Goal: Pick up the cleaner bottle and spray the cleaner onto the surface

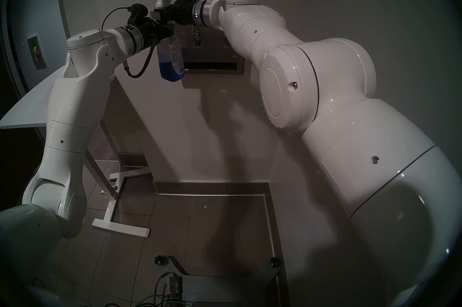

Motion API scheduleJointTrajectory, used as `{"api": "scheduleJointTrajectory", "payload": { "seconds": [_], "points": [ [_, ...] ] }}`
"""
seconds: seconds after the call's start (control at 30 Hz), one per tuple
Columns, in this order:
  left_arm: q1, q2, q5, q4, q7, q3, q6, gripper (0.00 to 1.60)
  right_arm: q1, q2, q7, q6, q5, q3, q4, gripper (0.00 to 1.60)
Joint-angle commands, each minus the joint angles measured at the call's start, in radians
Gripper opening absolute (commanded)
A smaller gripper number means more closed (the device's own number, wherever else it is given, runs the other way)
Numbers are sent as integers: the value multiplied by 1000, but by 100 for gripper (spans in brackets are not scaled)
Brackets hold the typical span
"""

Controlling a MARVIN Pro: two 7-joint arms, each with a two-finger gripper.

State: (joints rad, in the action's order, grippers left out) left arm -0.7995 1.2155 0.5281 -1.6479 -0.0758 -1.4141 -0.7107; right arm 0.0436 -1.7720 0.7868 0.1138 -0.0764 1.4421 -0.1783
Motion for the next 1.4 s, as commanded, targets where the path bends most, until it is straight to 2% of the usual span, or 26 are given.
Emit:
{"api": "scheduleJointTrajectory", "payload": {
  "seconds": [0.0,0.27,1.0,1.23,1.37],
  "points": [
    [68,3,-1,-44,-2,-26,37,0,65,31,8,-18,-11,14,-29,160],
    [68,5,-5,-44,-9,-29,40,0,70,71,44,-19,-18,29,-28,160],
    [69,16,-23,-40,-23,-36,48,0,48,162,223,32,-19,39,17,160],
    [68,19,-29,-40,-24,-38,47,0,49,190,231,22,-29,55,11,160],
    [67,21,-33,-41,-25,-40,45,0,45,205,210,-13,-45,82,-2,160]
  ]
}}
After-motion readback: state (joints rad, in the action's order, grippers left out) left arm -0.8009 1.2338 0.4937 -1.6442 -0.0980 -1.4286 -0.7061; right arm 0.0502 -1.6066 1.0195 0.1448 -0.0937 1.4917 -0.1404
